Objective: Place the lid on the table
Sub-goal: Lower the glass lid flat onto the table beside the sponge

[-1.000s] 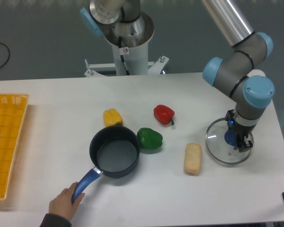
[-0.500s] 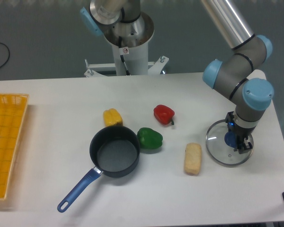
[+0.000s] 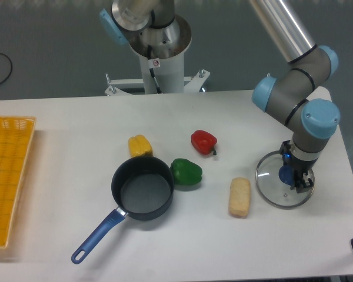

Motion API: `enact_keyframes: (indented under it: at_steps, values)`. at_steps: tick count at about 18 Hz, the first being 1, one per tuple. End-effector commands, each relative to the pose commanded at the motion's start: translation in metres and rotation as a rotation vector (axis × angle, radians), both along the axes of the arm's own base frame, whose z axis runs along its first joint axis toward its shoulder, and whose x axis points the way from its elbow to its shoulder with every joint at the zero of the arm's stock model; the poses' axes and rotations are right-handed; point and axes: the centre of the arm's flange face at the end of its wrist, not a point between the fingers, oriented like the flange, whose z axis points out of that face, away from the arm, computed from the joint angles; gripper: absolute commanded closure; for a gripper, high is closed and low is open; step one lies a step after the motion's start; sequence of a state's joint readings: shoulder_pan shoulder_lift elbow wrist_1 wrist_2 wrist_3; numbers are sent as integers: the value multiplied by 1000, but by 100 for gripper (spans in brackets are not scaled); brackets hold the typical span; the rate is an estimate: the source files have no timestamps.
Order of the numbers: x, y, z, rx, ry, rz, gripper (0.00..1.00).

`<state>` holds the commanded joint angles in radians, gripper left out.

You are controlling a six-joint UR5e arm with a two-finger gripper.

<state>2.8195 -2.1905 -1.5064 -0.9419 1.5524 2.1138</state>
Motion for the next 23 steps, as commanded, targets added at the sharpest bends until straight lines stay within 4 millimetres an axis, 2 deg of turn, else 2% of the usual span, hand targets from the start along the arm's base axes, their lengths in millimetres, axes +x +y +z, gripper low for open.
enact_keyframes:
  at_steps: [23]
  values:
    - [-3, 2, -8, 5, 16, -2, 38]
